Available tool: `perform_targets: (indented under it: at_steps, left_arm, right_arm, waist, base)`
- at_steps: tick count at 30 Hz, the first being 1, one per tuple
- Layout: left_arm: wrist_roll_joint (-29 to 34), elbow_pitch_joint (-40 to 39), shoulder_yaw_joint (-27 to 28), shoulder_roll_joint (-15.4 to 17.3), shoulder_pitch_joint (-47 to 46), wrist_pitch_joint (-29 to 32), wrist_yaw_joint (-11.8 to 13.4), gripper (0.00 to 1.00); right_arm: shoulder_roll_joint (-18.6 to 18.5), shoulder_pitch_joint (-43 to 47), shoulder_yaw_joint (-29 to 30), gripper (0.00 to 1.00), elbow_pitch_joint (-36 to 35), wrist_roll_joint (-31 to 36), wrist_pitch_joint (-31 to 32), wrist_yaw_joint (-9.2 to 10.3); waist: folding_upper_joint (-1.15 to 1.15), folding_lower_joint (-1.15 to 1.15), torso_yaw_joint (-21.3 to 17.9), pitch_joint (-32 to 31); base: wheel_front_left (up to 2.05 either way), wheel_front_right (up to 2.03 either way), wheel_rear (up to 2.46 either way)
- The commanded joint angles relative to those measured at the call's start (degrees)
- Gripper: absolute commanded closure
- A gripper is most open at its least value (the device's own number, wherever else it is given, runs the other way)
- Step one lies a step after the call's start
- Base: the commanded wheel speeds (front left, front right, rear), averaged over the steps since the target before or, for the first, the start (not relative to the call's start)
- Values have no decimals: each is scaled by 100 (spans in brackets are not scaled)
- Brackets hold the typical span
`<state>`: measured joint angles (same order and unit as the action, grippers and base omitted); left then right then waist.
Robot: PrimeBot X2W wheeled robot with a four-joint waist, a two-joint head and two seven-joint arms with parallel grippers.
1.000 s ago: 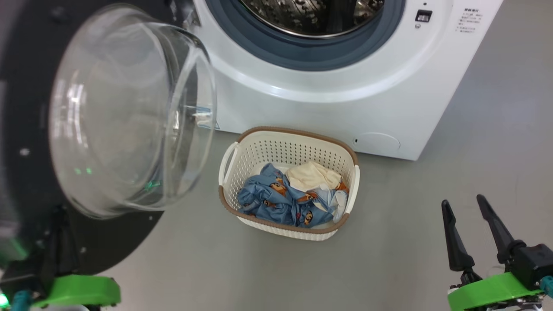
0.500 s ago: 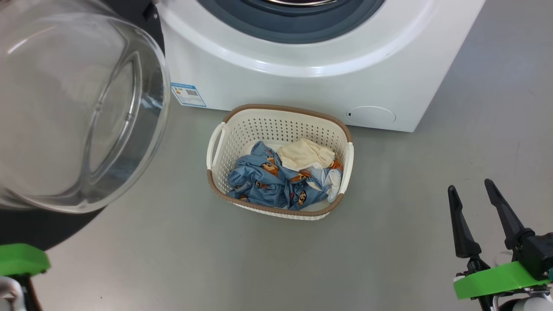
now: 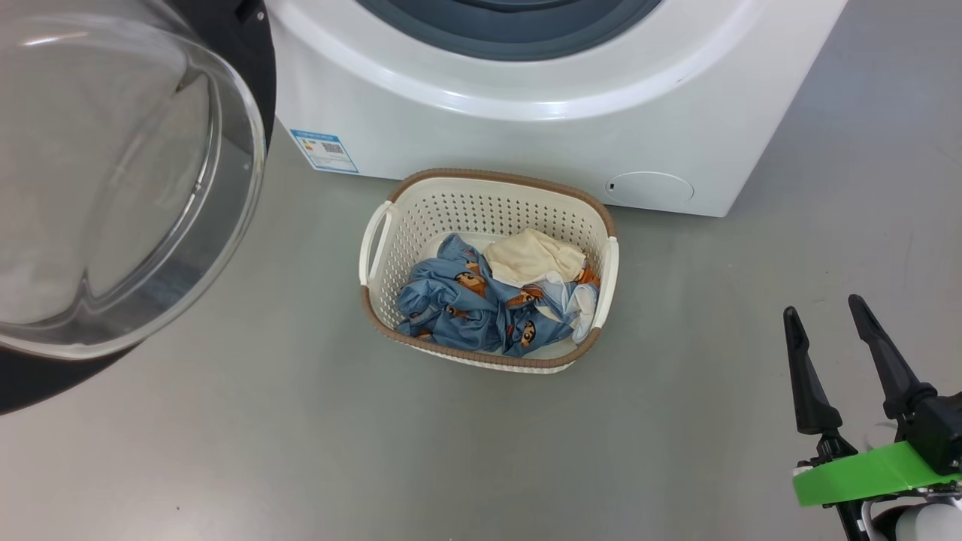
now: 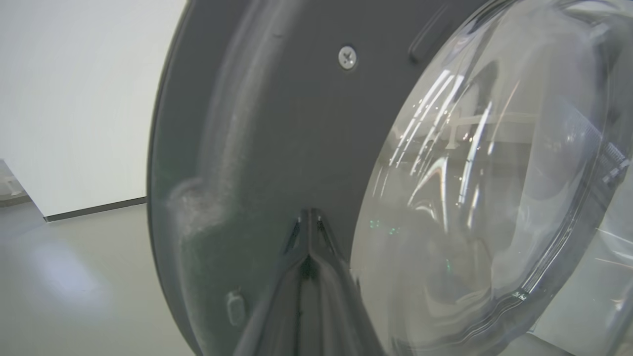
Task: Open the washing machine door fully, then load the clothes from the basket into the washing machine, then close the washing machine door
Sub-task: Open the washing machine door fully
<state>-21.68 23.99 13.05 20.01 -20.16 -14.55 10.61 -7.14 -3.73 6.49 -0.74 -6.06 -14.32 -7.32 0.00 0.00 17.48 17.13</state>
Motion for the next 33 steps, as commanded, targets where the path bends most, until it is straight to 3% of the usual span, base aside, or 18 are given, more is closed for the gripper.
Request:
perform_targets:
  at_steps: [1,7,15,25,33]
  left_arm:
    - [83,-37,326,381,-191,-44,-13,100]
    - [362,158,648,265,-313,-44,-230,100]
    - [753,-179,960,-200,-38,-44,-426,100]
    - [1169,-1258,1114,-975,878,-44,-571,100]
    - [1381,-2405,656,-1567,1785,-44,-758,100]
  right_arm:
    - [-43,-98,-143,0,-149,41,-68,-17]
    - [-50,-115,-177,0,-148,35,-68,-17]
    - [-24,-102,-169,0,-157,43,-68,-17]
    - [33,-52,-230,0,-167,47,-68,-17]
    - [109,50,-319,0,-231,84,-68,-17]
  waist:
    - [0,0,-1,-3]
    - [0,0,-14,-4]
    - [0,0,0,-68]
    - [0,0,-54,-230]
    - [0,0,-185,-469]
  base:
    - [0,0,0]
    - [0,0,0]
    - [0,0,0]
    - [0,0,0]
    - [0,0,0]
